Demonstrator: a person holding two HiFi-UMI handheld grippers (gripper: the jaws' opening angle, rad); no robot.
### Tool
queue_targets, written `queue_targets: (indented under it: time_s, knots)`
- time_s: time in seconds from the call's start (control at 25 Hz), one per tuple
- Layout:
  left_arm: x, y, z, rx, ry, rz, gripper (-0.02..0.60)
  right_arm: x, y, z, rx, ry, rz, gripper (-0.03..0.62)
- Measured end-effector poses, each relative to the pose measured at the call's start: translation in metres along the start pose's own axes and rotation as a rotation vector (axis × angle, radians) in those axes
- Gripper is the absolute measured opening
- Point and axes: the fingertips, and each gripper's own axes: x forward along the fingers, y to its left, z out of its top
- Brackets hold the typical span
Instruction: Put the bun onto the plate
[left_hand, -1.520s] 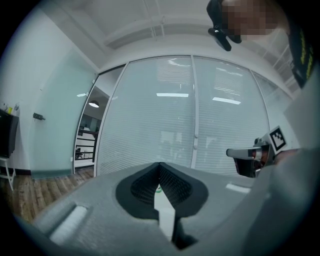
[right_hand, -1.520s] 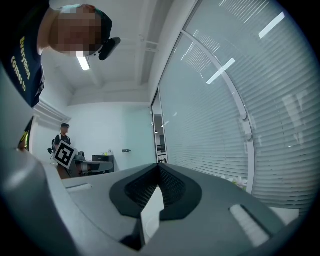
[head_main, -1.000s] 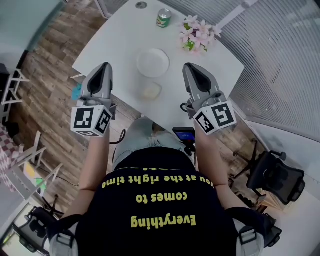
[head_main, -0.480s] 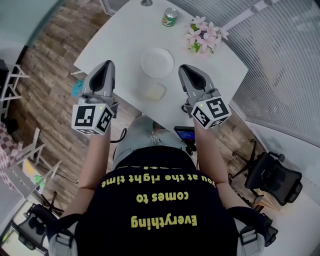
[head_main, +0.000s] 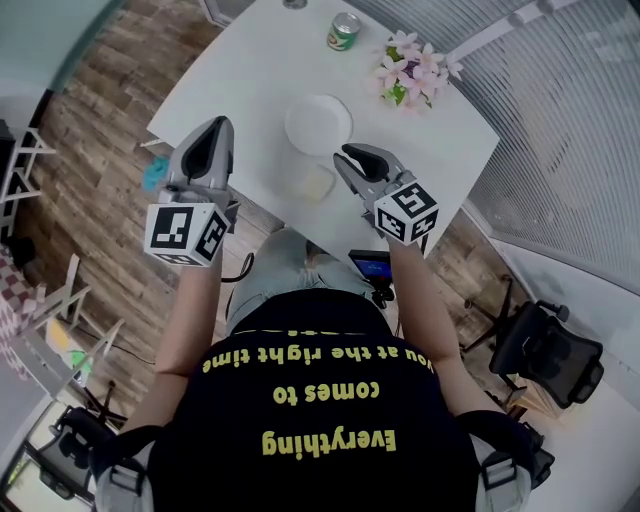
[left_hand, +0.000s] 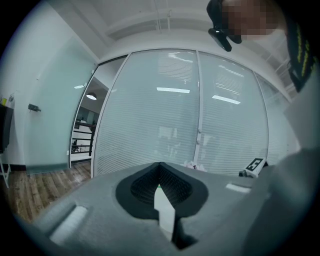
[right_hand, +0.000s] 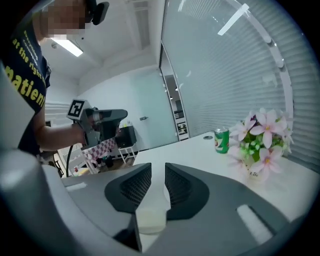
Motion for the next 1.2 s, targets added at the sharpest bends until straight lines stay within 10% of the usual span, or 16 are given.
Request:
queue_targets:
  time_s: [1.2]
  knots:
    - [0.007,-0.001,-0.012,-0.005,0.028,0.014,-0.002,0.053,0.037,-0.142,-0.231,0.558,0.203,0.386]
